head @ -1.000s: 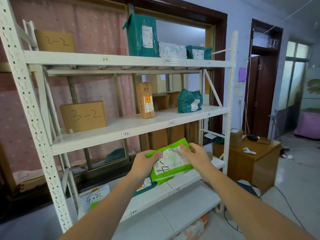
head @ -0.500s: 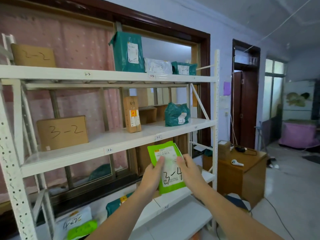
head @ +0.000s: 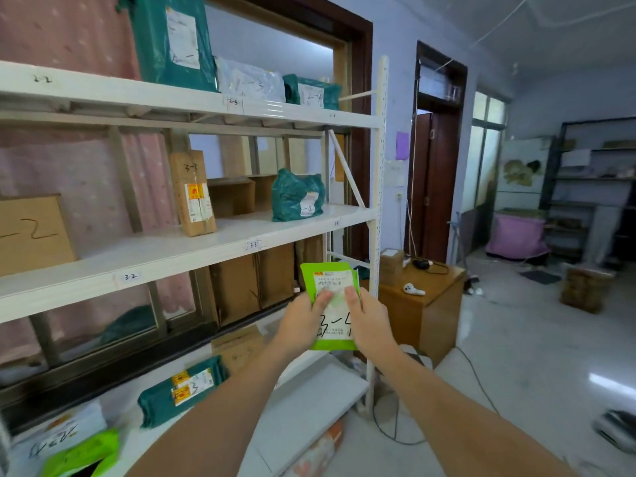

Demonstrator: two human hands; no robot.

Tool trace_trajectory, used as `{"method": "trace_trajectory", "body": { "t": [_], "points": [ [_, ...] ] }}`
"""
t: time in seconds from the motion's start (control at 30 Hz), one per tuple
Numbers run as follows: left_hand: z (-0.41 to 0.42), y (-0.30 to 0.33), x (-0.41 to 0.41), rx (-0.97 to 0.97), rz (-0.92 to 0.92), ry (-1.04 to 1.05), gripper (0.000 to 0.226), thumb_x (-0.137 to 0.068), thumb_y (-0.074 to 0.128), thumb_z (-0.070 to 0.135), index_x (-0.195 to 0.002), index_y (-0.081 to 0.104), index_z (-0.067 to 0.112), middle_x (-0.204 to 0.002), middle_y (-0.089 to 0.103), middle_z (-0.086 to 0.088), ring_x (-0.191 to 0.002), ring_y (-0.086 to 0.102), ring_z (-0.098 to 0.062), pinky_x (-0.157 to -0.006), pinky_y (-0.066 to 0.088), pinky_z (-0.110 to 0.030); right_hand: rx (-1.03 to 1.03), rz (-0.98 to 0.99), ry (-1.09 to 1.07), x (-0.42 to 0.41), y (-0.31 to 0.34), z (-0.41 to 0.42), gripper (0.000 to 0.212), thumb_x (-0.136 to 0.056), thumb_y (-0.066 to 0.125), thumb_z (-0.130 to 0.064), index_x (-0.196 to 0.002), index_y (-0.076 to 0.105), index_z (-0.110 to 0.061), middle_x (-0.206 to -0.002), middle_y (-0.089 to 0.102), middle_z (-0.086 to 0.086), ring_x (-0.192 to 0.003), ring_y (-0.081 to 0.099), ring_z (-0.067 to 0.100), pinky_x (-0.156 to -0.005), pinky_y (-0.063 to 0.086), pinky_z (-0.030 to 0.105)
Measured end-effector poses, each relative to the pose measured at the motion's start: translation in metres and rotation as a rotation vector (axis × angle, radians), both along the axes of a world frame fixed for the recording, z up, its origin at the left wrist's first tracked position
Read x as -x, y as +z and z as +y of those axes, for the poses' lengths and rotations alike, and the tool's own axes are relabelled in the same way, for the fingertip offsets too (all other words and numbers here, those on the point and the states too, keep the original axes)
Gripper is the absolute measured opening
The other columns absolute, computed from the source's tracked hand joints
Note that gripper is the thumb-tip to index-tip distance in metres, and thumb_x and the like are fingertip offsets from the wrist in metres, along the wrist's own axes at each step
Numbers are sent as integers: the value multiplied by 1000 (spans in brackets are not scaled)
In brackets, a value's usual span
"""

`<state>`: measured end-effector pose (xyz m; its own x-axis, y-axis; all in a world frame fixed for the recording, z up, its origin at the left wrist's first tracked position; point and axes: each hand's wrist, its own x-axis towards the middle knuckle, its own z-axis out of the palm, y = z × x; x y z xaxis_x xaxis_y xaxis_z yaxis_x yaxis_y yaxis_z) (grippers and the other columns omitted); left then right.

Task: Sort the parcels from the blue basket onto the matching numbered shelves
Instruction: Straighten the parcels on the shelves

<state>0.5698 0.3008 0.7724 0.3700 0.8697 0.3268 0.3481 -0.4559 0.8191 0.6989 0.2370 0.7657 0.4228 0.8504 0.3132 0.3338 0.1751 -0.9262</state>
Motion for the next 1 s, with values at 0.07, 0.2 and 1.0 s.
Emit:
{"method": "trace_trajectory", "body": {
  "t": [0.07,0.2,1.0],
  "points": [
    [11,-8,-17,23,5,-19,36,-104,48,47,-87,67,23,-84,76,-1,-77,71,-18,-69,52,-33,-6,52,-23,-15,-5,7,28,-106,44,-40,-105,64,-20,-85,75,2,-71,74,11,-57,58,25],
    [36,-11,-57,86,-41,-112,34,-104,49,45,-95,72,22,-84,77,0,-75,72,-10,-69,54,-28,-19,100,-72,-51,-11,30,26,-105,46,-37,-104,64,-18,-87,75,3,-73,75,13,-63,62,33],
    [326,12,-327,200,-112,-230,33,-103,50,45,-105,71,21,-78,78,8,-71,75,-8,-57,54,-19,-51,99,-103,-319,19,312,24,-105,48,-34,-106,67,-19,-90,78,0,-79,76,15,-67,61,34]
  ]
}}
